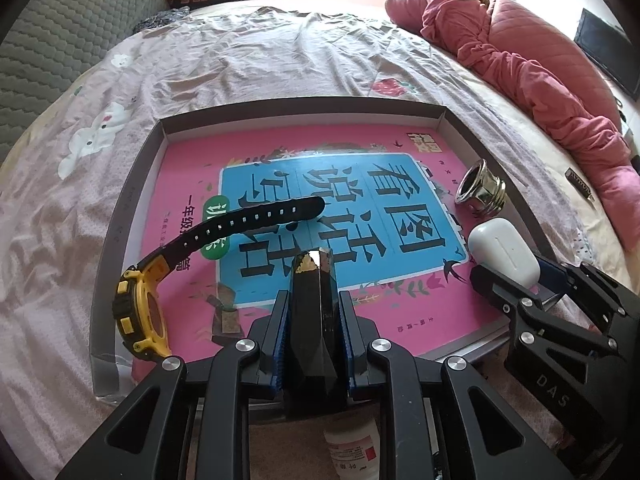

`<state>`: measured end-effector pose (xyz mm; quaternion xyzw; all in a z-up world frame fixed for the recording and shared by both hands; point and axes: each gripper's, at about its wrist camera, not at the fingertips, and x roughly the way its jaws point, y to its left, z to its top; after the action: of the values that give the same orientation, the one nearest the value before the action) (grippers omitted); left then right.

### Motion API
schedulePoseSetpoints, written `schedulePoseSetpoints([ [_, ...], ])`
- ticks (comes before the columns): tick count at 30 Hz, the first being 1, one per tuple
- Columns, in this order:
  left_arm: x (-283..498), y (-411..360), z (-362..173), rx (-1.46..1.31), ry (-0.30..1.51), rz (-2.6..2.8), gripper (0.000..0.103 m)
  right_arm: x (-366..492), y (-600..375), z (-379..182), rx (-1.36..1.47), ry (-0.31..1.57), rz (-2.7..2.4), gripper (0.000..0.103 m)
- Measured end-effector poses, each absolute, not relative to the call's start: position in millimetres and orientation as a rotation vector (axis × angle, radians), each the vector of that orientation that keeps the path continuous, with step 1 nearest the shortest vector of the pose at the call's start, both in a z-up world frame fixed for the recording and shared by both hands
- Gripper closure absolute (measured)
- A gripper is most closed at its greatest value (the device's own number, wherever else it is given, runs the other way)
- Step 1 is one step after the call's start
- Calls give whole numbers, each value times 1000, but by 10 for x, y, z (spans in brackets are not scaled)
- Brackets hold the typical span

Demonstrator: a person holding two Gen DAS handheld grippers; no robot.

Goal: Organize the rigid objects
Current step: 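Lower the earbud case into the box and open right gripper while left gripper lowers the clipper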

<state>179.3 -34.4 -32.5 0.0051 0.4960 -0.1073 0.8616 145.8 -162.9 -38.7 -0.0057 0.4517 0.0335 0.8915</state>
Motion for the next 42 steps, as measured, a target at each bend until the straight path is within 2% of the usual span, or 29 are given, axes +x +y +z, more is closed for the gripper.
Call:
schedulePoseSetpoints([
  [24, 1801, -331, -334, 23, 1042, -204, 81, 1463, -1613, -384, -22, 940, 66, 58],
  [38, 1859, -339, -331, 11, 1068, -197, 80, 920, -1901, -150, 139, 702, 29, 57],
  [42, 1883, -315, -328, -10, 1083, -199, 75, 808, -1959, -29, 167, 618, 1, 57],
])
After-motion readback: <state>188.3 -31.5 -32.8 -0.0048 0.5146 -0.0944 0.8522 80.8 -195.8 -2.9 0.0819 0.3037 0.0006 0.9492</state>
